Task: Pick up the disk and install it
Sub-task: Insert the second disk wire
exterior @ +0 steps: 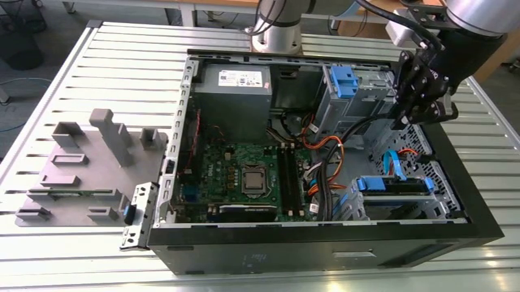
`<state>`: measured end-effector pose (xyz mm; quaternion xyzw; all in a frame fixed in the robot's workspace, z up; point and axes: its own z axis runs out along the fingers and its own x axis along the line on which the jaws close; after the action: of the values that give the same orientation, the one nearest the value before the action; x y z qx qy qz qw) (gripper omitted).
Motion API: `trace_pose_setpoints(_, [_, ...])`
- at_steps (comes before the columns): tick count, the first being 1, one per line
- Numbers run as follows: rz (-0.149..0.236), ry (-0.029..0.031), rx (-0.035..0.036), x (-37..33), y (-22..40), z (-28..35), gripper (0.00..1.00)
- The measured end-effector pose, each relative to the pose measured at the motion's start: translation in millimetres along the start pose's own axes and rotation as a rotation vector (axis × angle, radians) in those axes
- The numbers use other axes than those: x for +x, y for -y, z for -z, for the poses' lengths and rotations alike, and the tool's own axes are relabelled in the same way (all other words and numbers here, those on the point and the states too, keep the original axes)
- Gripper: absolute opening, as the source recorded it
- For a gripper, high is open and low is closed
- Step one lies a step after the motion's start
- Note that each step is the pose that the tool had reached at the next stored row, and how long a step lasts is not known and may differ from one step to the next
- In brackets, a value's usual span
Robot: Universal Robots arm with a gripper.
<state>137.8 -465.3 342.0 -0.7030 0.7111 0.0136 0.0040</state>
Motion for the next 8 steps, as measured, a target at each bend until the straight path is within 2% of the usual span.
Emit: trace_pose_setpoints(8, [0.000, 0.0001, 0.0000, 0.0, 0.0, 1.3, 0.31])
